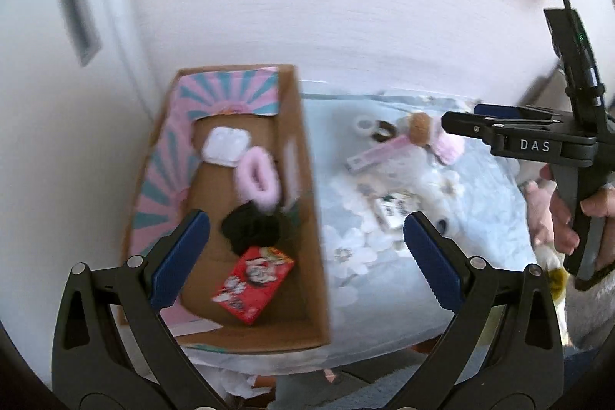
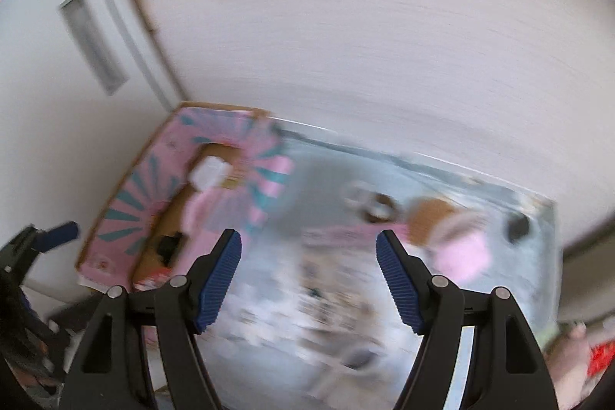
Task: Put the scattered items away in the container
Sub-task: 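Withdraw both tools from the box back over the table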
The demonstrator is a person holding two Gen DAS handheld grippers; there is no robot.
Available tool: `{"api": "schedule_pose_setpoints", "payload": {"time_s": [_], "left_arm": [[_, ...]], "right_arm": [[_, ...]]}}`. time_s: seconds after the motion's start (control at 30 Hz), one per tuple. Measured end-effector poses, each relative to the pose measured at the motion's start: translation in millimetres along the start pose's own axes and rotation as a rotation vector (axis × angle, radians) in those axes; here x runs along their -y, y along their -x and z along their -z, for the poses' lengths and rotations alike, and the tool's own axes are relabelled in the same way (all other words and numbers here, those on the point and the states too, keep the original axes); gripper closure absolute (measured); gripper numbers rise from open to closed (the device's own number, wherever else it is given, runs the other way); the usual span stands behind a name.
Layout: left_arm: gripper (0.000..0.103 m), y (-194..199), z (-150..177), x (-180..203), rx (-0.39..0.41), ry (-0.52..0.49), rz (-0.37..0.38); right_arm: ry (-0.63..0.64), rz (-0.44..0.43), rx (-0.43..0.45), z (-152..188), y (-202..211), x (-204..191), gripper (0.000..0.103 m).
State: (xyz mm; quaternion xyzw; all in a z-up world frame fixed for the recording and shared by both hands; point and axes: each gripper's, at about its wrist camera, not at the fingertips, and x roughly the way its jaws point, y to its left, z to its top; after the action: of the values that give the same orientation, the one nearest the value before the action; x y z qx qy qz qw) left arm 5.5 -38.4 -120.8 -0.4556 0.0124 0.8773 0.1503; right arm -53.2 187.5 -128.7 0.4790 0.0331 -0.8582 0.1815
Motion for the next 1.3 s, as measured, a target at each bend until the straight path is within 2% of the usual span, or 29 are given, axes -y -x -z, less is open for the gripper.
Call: {"api": "schedule_pose_setpoints", "payload": {"time_s": [0.2,0.37,0.57,0.63,0.73,0.87,1.3], "left_arm": [[0.002,-14,-1,39,-0.034,-0.09,0.041],[0.002,-32,-4,72,-0.068,-0.205,0.055],[0.002,-74,1,97,-0.149,-0.321,0.045],[0.002,-90,4,103,-0.181,-0.345,0.041],[0.002,-115,7,107,-0.243,-0.337,0.048],[0.002,-141,9,105,-0.3,-0.29,0.043],[0.003,-175,9,113,-0.344,-0.347,-0.024]], "right_arm": [[-0.124,0.054,-0.002,32,16,49,0.034],[-0.155,0.085,-0.009,53,21,64,0.034],[-0.197,0.036,-0.087,79,8,78,0.034],[-0.185,0.046,-0.126,88,-2,78,0.034],[-0.163,0.062,-0.171,100,-16,75,0.034],[-0.168,0.022,-0.228,112,-34,77,0.034],[-0.055,0.039,-0.309,123,-66,76,0.034]]}}
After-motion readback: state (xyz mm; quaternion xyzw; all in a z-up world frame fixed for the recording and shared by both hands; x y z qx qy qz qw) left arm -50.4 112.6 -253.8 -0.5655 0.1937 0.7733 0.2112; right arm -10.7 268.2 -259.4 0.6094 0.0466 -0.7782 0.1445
